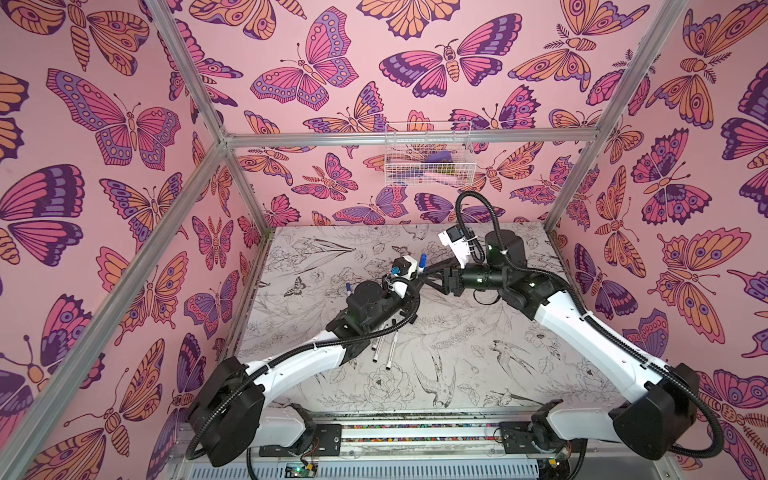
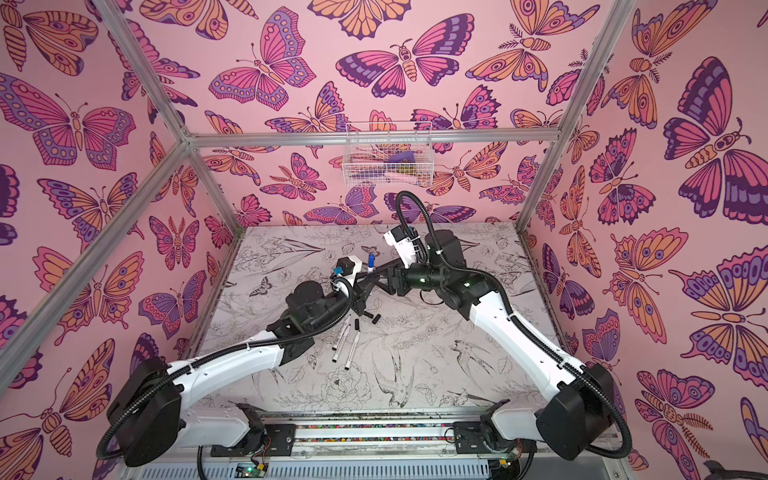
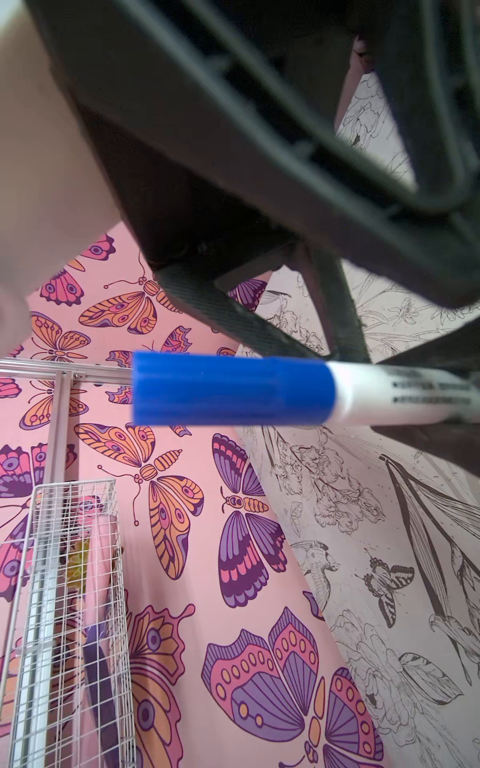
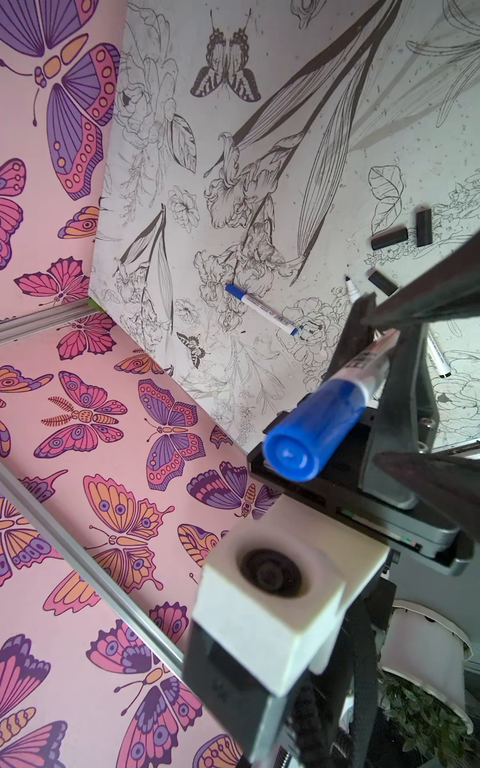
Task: Insert the pens into the pen caps
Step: 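Push the cap down onto the marker while the left gripper holds it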
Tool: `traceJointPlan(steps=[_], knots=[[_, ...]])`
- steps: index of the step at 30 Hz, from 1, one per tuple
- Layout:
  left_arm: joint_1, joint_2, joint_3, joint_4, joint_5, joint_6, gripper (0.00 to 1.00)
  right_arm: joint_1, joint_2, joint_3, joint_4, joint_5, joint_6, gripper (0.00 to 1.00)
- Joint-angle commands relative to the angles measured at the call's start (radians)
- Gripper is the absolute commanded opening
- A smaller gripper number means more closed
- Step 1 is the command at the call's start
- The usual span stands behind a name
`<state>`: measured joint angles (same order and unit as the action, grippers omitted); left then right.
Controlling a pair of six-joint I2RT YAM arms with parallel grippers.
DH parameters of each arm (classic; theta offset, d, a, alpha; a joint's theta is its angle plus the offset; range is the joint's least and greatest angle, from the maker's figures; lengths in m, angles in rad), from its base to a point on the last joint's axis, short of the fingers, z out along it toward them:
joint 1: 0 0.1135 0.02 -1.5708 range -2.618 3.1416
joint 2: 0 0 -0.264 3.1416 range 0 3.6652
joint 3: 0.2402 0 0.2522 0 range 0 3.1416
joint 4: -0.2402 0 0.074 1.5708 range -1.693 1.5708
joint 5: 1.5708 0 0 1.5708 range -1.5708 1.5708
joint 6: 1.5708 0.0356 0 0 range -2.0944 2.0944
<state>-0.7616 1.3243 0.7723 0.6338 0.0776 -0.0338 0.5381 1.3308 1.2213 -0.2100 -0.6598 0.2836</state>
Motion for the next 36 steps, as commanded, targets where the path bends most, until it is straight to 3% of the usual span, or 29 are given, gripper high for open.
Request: traceJointPlan(steps=[1, 12, 24, 32, 36], knots=[[-0.003, -0.011, -0.011, 0.043, -0.01, 0.008, 0.0, -0.006, -0.03, 0.031, -0.031, 0.051, -0.035, 0.52], [-0.011, 0.005, -0.026, 0.043, -0.003, -0.013, 0.0, -0.006, -0.005, 0.129, -0.005, 0.058, -0.026, 0.51], [-0.013, 0.006, -0.024, 0.046, -0.009, -0.013, 0.0, -0.004, 0.08, 0.186, 0.009, 0.028, 0.013, 0.42], [-0.013, 0.002, -0.021, 0.049, -0.01, -0.015, 0.0, 0.0, 0.09, 0.17, -0.019, 0.022, 0.021, 0.15], [-0.013, -0.013, -0.001, 0.061, -0.008, 0.003, 0.0, 0.003, 0.081, 0.127, -0.029, 0.022, 0.04, 0.09]])
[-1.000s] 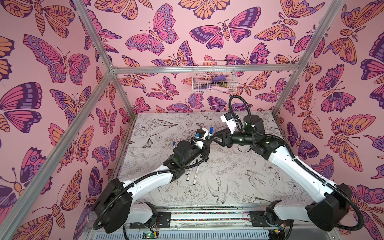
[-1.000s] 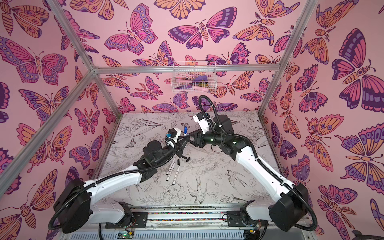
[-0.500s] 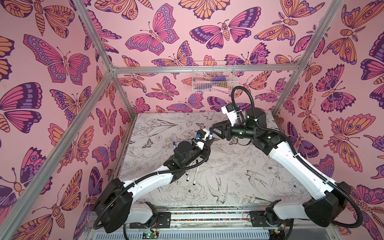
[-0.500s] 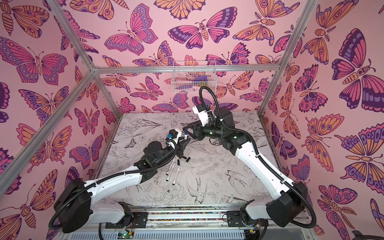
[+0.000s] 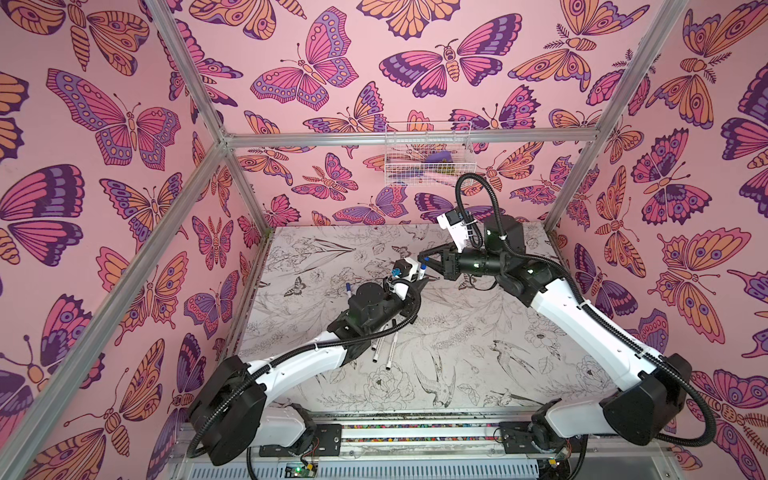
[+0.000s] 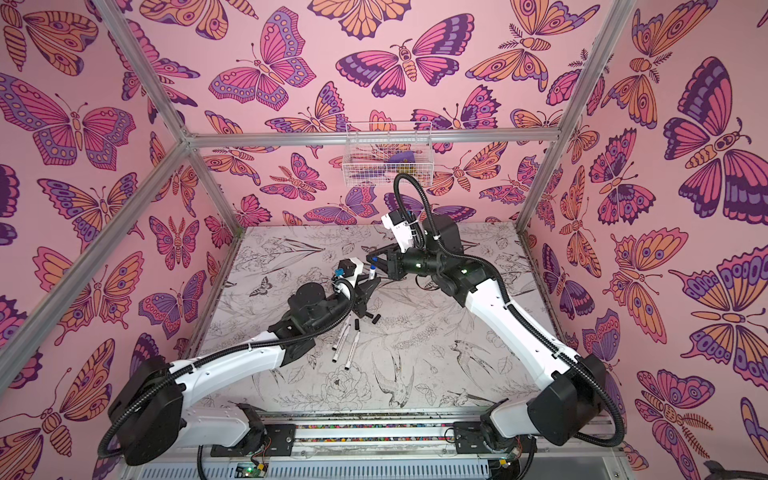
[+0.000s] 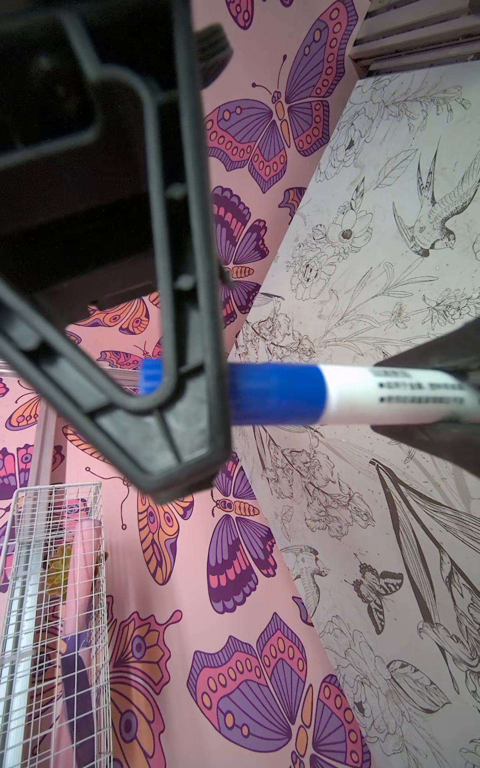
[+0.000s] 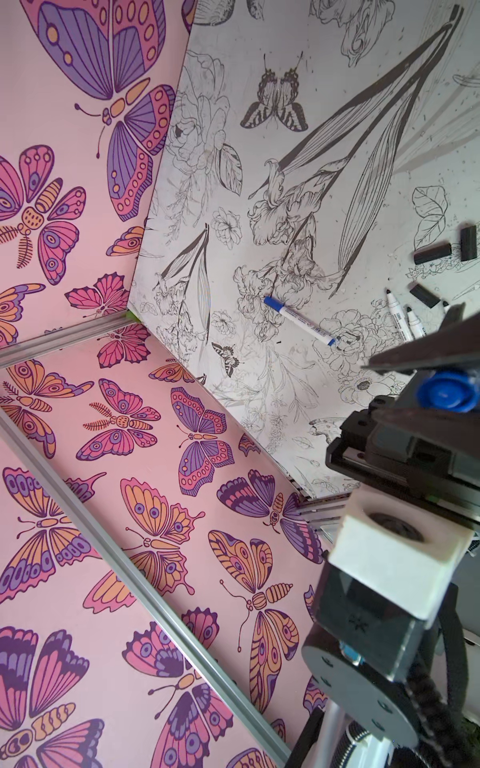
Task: Insert the pens into the pen caps
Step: 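Push the cap down onto the marker while the left gripper holds it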
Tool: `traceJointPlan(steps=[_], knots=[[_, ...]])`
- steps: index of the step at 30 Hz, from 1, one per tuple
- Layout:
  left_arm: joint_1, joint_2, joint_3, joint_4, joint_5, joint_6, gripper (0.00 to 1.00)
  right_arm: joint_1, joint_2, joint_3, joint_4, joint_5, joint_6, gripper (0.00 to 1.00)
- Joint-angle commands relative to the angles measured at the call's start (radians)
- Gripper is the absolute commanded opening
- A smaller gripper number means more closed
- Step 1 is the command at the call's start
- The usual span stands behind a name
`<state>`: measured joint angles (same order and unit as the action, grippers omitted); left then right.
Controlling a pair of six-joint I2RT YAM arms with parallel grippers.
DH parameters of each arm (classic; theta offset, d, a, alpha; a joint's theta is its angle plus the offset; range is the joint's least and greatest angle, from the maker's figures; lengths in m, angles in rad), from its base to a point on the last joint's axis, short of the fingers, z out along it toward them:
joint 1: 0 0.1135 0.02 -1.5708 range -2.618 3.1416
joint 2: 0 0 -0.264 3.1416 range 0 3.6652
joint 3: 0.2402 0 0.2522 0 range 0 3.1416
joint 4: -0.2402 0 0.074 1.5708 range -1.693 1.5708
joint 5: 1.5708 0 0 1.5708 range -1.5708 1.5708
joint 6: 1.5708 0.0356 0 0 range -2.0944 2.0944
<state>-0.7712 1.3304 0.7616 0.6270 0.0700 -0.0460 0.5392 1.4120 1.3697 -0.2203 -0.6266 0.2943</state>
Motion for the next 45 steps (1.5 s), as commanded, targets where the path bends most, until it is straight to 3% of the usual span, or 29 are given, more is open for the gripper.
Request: traceJointPlan(steps=[1, 10, 22, 32, 38, 45], knots=[[-0.005, -0.025, 0.018, 0.069, -0.005, 0.021, 0.0, 0.002, -0.002, -0.033, -0.018, -0.011, 0.04, 0.08], [-0.023, -0.048, 0.144, 0.133, 0.017, 0.15, 0.0, 0.002, 0.023, -0.11, -0.076, -0.011, 0.108, 0.05], [-0.026, -0.047, 0.272, 0.276, 0.111, 0.148, 0.0, 0.002, 0.139, -0.085, -0.247, -0.007, 0.13, 0.0], [-0.031, -0.089, 0.24, 0.21, -0.013, 0.167, 0.0, -0.034, 0.339, 0.06, -0.523, 0.052, 0.118, 0.0], [-0.023, -0.068, 0.249, 0.209, -0.039, 0.115, 0.0, -0.032, 0.346, 0.082, -0.528, -0.008, 0.088, 0.0], [0.033, 0.032, 0.293, 0.319, 0.126, -0.069, 0.0, 0.02, 0.347, 0.073, -0.509, -0.054, 0.058, 0.0]])
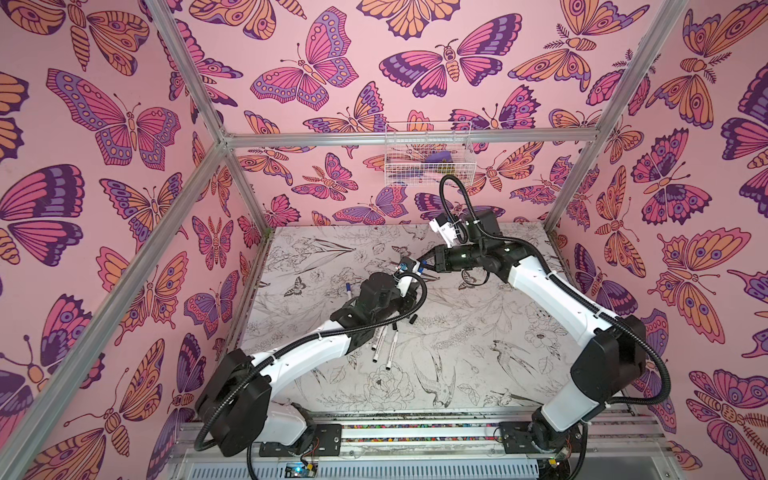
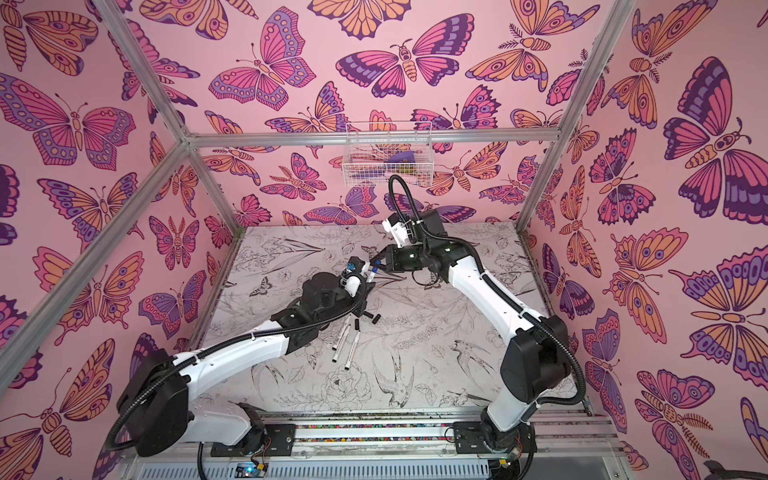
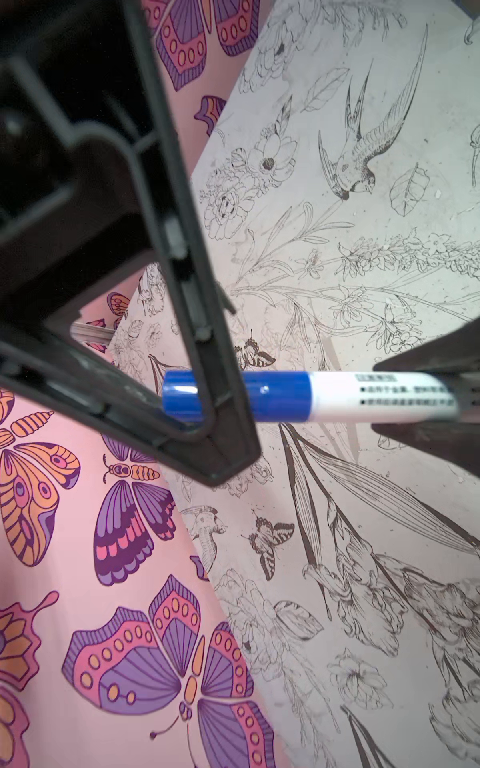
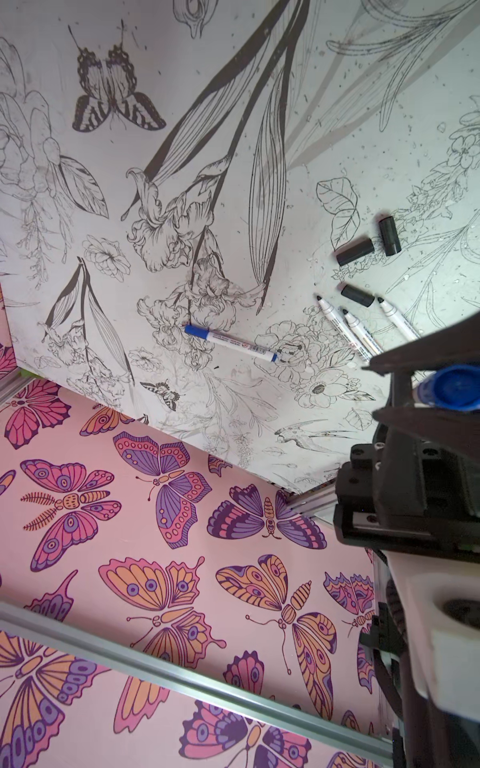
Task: Insert the pens into the pen caps
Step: 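Push the cap down onto the marker while the left gripper holds it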
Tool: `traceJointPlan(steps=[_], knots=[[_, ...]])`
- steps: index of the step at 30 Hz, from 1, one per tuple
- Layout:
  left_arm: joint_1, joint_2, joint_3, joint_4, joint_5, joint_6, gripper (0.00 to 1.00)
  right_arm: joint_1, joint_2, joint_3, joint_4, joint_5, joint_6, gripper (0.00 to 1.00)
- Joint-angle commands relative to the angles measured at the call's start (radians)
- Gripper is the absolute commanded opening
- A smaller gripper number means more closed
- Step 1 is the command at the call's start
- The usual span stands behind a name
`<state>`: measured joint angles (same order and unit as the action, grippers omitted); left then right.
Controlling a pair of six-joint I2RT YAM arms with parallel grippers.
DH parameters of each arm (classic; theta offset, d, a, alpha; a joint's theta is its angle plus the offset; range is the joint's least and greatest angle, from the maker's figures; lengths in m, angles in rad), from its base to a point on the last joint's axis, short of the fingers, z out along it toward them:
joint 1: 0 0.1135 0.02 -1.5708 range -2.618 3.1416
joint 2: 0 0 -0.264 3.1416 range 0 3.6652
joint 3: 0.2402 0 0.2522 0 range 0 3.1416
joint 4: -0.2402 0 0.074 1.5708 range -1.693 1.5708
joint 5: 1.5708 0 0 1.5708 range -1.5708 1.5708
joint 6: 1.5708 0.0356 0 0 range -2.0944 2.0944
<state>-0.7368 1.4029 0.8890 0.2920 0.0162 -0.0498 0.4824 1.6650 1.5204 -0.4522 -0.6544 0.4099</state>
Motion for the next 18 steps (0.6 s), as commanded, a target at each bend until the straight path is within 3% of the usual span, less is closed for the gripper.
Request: traceJointPlan(steps=[1, 4, 18], knots=[[0.007, -0.032, 0.173, 0.67, 0.199, -0.089, 0.0, 0.087, 0.1, -0.071, -0.291, -0.019, -0.072, 0.0], [0.035, -0.013, 0.188, 0.715, 0.22, -0.145, 0.0, 0.111, 0.107, -0.074, -0.3, -0.011, -0.095, 0.0], [0.136, -0.015, 0.22, 0.712, 0.176, -0.133, 0.0, 0.177, 0.108, -0.092, -0.411, 0.085, -0.228, 0.0]])
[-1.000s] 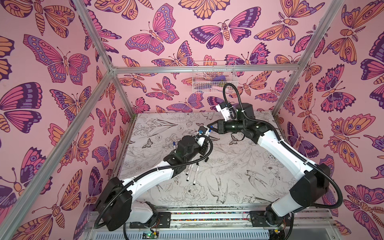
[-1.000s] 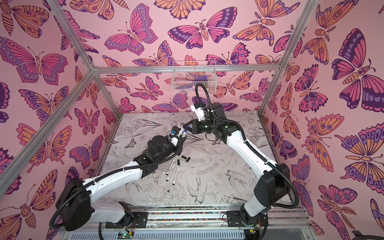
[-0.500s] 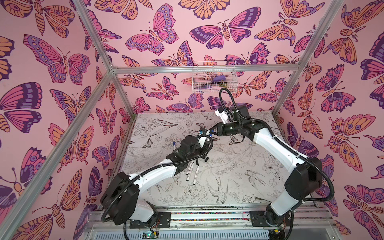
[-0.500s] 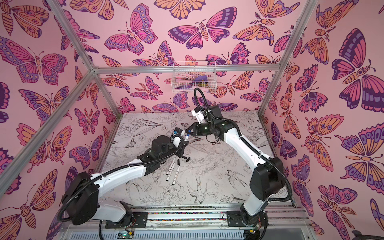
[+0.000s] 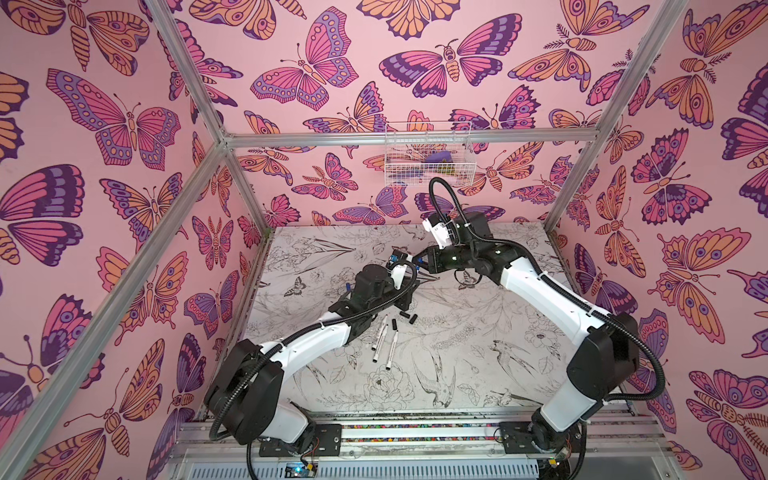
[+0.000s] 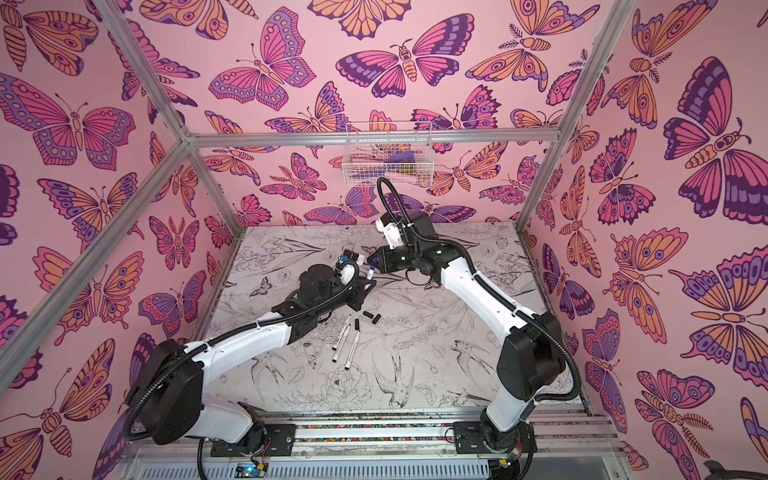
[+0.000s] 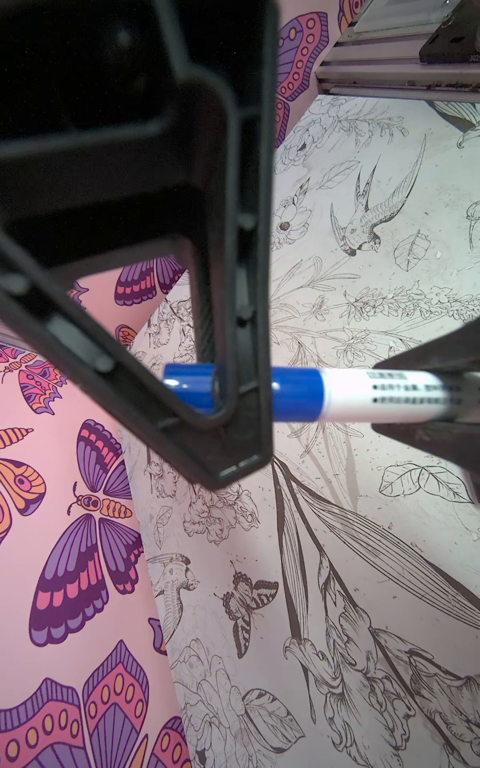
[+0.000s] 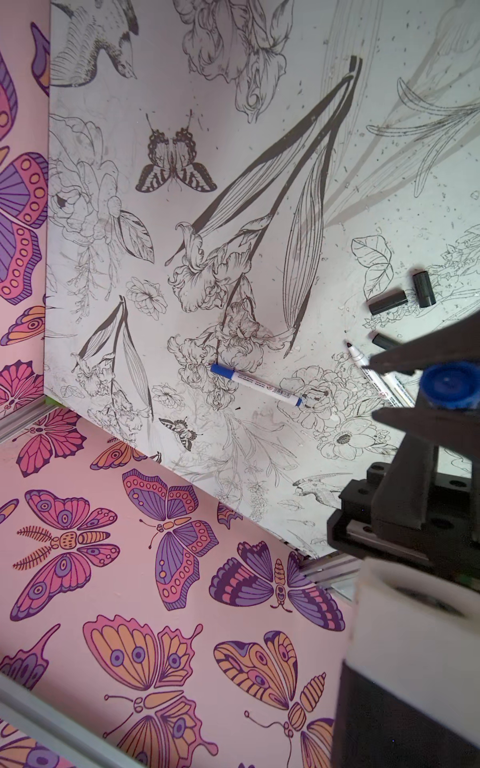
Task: Insert the pens into the pen caps
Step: 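Push the cap down onto the marker while the left gripper holds it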
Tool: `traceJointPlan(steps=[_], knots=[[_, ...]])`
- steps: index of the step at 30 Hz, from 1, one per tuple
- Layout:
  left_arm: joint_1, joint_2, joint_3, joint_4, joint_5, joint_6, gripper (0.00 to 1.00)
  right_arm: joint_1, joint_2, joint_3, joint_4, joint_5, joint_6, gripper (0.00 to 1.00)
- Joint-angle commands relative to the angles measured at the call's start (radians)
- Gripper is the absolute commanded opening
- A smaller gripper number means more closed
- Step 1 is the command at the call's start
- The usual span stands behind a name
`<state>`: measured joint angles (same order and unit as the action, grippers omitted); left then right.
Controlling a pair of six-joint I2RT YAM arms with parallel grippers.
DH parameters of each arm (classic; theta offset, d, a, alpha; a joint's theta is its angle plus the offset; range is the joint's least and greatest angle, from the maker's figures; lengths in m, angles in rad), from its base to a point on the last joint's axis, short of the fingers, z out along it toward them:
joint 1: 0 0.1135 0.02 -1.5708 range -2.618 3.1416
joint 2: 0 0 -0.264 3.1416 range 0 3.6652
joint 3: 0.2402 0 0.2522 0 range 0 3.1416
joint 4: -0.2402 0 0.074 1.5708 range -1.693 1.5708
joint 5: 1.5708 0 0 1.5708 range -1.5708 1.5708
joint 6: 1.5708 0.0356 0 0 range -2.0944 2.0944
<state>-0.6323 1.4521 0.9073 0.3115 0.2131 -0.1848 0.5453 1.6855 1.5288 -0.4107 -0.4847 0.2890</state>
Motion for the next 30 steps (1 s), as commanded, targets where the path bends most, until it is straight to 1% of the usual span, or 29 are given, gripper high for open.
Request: traceJointPlan(steps=[1, 4, 6, 9, 13, 16, 18, 21, 22, 25, 27, 30], knots=[[0.033, -0.06, 0.206, 0.695, -0.021, 0.005, 0.0, 0.121, 0.09, -0.101, -0.46, -0.076, -0.113, 0.0], [0.039, -0.049, 0.214, 0.695, -0.028, 0.013, 0.0, 0.125, 0.095, -0.105, -0.474, -0.065, -0.116, 0.0], [0.045, -0.05, 0.208, 0.695, -0.038, 0.007, 0.0, 0.118, 0.088, -0.112, -0.47, -0.08, -0.114, 0.0], [0.049, -0.061, 0.174, 0.703, -0.052, -0.015, 0.0, 0.064, 0.056, -0.155, -0.387, -0.167, -0.051, 0.0], [0.051, -0.096, 0.105, 0.704, -0.037, -0.053, 0.0, -0.032, 0.005, -0.23, -0.243, -0.297, 0.052, 0.0], [0.05, -0.119, 0.07, 0.69, -0.035, -0.064, 0.0, -0.038, -0.003, -0.24, -0.237, -0.324, 0.039, 0.0], [0.049, -0.124, 0.066, 0.672, -0.033, -0.057, 0.0, -0.022, 0.005, -0.24, -0.263, -0.31, 0.018, 0.0], [0.048, -0.114, 0.074, 0.659, -0.025, -0.048, 0.0, 0.035, 0.029, -0.21, -0.355, -0.204, -0.059, 0.0], [0.048, -0.109, 0.078, 0.655, -0.021, -0.048, 0.0, 0.042, 0.033, -0.207, -0.362, -0.192, -0.065, 0.0], [0.048, -0.098, 0.084, 0.65, -0.02, -0.061, 0.0, 0.032, 0.016, -0.211, -0.335, -0.201, -0.045, 0.0], [0.047, -0.097, 0.076, 0.649, -0.021, -0.085, 0.0, 0.0, -0.007, -0.225, -0.282, -0.247, 0.001, 0.0], [0.043, -0.094, 0.047, 0.633, -0.017, -0.136, 0.0, -0.075, -0.039, -0.28, -0.133, -0.35, 0.13, 0.0]])
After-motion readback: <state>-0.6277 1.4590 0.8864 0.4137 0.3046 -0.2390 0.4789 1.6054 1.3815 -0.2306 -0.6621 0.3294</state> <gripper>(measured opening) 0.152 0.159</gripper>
